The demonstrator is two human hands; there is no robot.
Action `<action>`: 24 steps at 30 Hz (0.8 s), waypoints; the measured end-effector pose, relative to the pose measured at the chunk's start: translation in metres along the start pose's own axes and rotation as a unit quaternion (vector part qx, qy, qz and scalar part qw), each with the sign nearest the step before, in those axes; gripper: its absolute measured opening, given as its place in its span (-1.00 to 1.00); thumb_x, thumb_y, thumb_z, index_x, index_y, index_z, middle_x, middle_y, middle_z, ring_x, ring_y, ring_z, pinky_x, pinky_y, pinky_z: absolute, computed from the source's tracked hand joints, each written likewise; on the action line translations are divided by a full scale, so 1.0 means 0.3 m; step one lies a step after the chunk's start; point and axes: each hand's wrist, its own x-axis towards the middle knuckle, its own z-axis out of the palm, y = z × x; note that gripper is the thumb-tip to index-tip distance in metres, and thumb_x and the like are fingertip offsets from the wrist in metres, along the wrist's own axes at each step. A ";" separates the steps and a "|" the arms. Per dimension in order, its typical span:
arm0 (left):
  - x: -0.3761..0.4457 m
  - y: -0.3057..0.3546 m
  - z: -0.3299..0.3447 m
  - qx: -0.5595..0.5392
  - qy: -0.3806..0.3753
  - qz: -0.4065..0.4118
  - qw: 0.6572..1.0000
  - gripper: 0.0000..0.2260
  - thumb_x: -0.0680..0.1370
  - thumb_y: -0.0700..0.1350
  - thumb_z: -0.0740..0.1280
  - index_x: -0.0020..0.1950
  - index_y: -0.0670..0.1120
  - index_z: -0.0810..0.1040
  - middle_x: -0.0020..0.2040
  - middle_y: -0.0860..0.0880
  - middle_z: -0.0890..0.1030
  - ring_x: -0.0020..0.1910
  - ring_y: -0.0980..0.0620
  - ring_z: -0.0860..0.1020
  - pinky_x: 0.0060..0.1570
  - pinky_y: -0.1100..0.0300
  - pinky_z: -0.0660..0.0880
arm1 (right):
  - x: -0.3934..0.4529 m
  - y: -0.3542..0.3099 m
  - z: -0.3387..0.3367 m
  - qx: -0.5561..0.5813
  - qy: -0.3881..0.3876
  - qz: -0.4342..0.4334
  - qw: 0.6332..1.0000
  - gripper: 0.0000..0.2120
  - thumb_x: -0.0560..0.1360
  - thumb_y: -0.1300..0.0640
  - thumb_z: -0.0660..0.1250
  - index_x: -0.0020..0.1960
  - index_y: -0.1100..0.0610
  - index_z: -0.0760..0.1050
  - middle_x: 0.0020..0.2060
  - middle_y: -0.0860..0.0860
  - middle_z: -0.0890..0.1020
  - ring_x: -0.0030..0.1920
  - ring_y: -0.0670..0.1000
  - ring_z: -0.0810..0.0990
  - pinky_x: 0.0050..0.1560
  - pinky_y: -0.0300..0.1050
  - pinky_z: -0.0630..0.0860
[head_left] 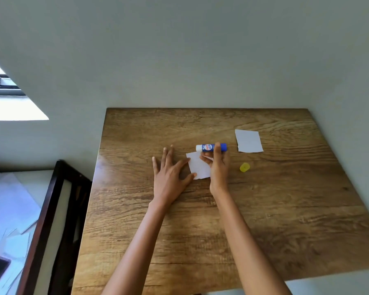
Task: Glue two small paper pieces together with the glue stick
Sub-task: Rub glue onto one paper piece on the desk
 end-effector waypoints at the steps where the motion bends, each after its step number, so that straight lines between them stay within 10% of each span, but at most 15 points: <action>1: -0.001 0.002 0.001 0.010 -0.002 0.000 1.000 -0.53 0.45 0.26 0.25 0.33 0.16 0.39 0.55 -0.09 0.03 0.53 -0.03 -0.11 0.44 -0.12 -0.25 | 0.003 -0.001 0.006 -0.040 0.000 -0.023 0.999 -0.78 0.60 0.07 0.15 0.06 0.23 0.40 -0.23 0.01 0.60 -0.25 -0.16 0.64 -0.17 -0.32 0.56; 11: 0.000 -0.006 0.012 0.024 0.014 0.015 1.000 -0.50 0.43 0.28 0.25 0.33 0.15 0.38 0.53 -0.10 0.13 0.53 -0.05 -0.03 0.44 -0.13 -0.22 | 0.052 0.007 0.003 -0.411 -0.075 -0.148 0.897 -0.75 0.58 0.00 0.18 0.06 0.20 0.39 -0.29 -0.01 0.54 -0.33 -0.02 0.49 -0.40 -0.24 0.24; 24: -0.003 -0.011 0.008 0.012 0.022 0.021 0.999 -0.53 0.41 0.27 0.30 0.28 0.15 0.44 0.53 -0.09 0.13 0.53 -0.04 0.01 0.45 -0.12 -0.19 | 0.062 -0.001 0.016 -0.556 -0.121 -0.257 0.781 -0.67 0.56 -0.10 0.17 0.09 0.16 0.38 -0.38 -0.06 0.49 -0.45 -0.07 0.43 -0.51 -0.29 0.21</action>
